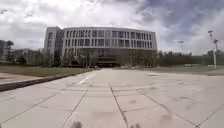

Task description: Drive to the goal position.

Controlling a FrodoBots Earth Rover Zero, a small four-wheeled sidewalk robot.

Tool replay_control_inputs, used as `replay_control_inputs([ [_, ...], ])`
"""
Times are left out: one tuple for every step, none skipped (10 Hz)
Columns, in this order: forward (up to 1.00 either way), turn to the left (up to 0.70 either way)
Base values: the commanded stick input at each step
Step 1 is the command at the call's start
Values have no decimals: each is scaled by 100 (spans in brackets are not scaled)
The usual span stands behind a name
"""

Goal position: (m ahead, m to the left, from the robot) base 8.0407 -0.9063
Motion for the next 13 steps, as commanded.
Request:
replay_control_inputs([
  [70,0],
  [70,0],
  [70,0],
  [70,0],
  [70,0],
  [70,0],
  [70,0],
  [70,0],
  [70,0],
  [70,0],
  [70,0],
  [70,0],
  [70,0],
])
